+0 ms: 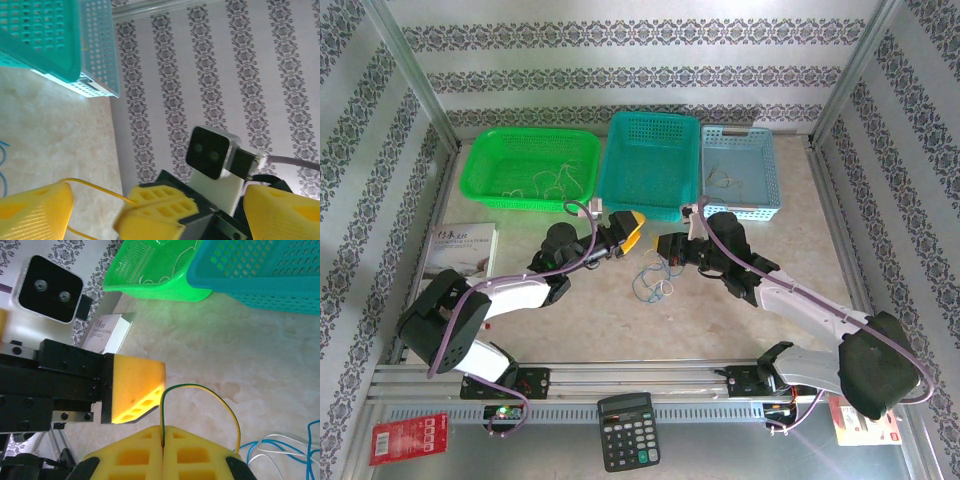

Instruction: Untangle the cables

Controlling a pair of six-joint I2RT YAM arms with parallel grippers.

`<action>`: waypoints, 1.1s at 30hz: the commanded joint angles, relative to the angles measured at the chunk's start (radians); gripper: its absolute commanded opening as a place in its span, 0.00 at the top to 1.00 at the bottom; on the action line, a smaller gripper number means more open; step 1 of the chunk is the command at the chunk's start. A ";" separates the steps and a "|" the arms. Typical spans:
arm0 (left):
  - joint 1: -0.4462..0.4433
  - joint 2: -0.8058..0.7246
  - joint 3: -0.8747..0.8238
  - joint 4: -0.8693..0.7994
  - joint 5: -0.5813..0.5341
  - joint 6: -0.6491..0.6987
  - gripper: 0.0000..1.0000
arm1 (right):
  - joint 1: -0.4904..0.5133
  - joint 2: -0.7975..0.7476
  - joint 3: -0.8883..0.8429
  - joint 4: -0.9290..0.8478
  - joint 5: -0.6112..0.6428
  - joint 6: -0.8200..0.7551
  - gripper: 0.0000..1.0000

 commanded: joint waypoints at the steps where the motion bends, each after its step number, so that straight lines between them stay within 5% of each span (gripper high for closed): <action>1: -0.027 -0.011 0.039 0.071 0.015 -0.028 0.12 | -0.008 0.018 0.026 0.019 -0.002 -0.023 1.00; 33: -0.055 0.005 0.087 -0.041 0.008 0.015 0.12 | 0.018 0.013 0.069 0.014 0.034 -0.040 1.00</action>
